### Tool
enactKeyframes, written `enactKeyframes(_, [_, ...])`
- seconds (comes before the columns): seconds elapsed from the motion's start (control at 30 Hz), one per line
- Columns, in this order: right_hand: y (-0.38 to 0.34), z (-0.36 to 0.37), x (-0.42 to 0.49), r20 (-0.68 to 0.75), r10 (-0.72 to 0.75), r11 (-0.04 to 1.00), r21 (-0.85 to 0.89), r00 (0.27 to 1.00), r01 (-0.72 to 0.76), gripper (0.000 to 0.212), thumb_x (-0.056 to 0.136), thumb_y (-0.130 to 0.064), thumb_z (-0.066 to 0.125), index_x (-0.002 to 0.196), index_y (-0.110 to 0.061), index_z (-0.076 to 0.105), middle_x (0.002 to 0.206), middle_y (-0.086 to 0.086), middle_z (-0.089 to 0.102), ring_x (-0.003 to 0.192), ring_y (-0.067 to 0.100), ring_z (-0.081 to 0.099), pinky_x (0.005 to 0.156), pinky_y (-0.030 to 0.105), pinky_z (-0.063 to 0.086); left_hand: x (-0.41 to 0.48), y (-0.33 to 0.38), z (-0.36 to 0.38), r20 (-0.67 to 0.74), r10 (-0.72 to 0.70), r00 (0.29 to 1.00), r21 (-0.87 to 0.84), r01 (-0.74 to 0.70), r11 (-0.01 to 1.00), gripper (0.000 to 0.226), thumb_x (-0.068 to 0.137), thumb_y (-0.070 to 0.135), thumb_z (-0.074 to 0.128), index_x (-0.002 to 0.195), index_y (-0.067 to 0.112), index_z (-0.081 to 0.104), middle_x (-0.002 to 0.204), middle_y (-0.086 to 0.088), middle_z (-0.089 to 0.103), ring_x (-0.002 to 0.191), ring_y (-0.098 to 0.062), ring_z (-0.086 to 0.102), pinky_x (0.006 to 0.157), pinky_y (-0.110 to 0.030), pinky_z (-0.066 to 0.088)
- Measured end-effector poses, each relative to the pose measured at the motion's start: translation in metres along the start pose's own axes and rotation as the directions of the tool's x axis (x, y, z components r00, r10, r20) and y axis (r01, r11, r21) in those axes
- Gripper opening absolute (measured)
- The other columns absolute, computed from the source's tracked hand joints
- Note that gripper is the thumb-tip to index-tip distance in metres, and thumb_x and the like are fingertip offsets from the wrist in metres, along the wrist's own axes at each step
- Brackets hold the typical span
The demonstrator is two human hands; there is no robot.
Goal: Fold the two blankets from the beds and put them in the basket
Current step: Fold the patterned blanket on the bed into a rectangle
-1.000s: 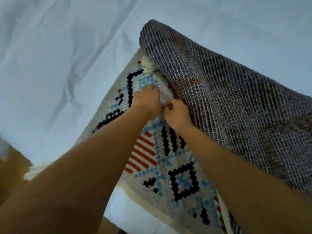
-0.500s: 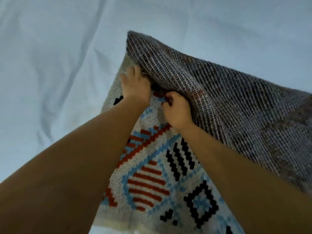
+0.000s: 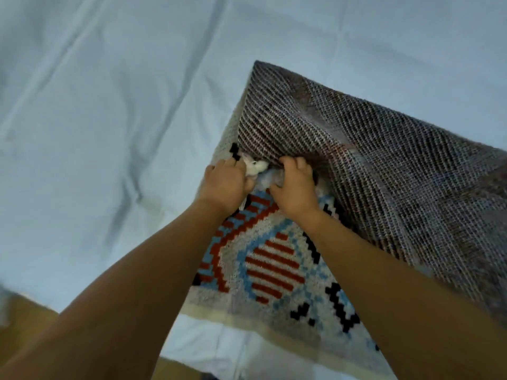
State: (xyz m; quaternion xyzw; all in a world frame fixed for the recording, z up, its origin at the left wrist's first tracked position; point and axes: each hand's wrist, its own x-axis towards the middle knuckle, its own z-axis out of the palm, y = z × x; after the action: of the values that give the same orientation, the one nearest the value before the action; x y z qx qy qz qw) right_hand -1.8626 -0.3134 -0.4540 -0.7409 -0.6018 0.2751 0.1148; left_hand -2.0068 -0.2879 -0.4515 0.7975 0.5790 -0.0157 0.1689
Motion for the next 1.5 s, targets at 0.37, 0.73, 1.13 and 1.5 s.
enactKeyframes(0.37, [-0.043,0.035,-0.099,0.061,-0.284,0.906,-0.309,0.957,0.289,0.031,0.086,-0.022,0.057,0.116,-0.018,0.052,0.127,0.008,0.041,0.117,0.026,0.035,0.094,0.036,0.032,-0.147,-0.028,-0.001,-0.093,-0.189,0.978,-0.175,0.17,0.97,0.024,0.092,0.026,0.047,0.077,0.013,0.034,0.075,-0.006,0.039,0.068,-0.023,0.038,0.061,-0.033,0.027])
enactKeyframes(0.73, [-0.099,0.119,-0.198,0.22,-0.359,0.837,-0.355,0.907,0.417,0.016,0.093,-0.008,0.045,0.107,-0.008,0.052,0.112,0.011,0.056,0.106,0.029,0.049,0.074,0.037,0.041,-0.283,-0.109,0.013,-0.009,-0.391,0.92,-0.174,0.384,0.907,0.026,0.09,0.022,0.044,0.069,0.009,0.034,0.072,-0.007,0.04,0.069,-0.026,0.043,0.06,-0.032,0.03])
enactKeyframes(1.13, [-0.136,0.182,-0.233,0.18,-0.3,0.862,-0.369,0.937,0.347,0.016,0.094,-0.006,0.041,0.101,-0.006,0.056,0.108,0.011,0.058,0.103,0.028,0.051,0.067,0.032,0.034,-0.333,-0.168,0.038,0.048,-0.369,0.928,0.094,0.364,0.927,0.021,0.095,0.023,0.037,0.094,0.006,0.05,0.095,-0.009,0.053,0.09,-0.03,0.054,0.07,-0.034,0.035])
enactKeyframes(1.5, [-0.069,0.12,-0.251,0.099,-0.242,0.947,-0.194,0.965,0.257,0.022,0.089,-0.007,0.044,0.107,-0.002,0.054,0.114,0.015,0.053,0.108,0.029,0.046,0.085,0.036,0.04,-0.29,-0.059,0.048,-0.021,-0.111,0.994,0.238,0.113,0.965,0.032,0.079,0.018,0.045,0.11,0.01,0.039,0.11,-0.011,0.049,0.099,-0.028,0.047,0.08,-0.04,0.037])
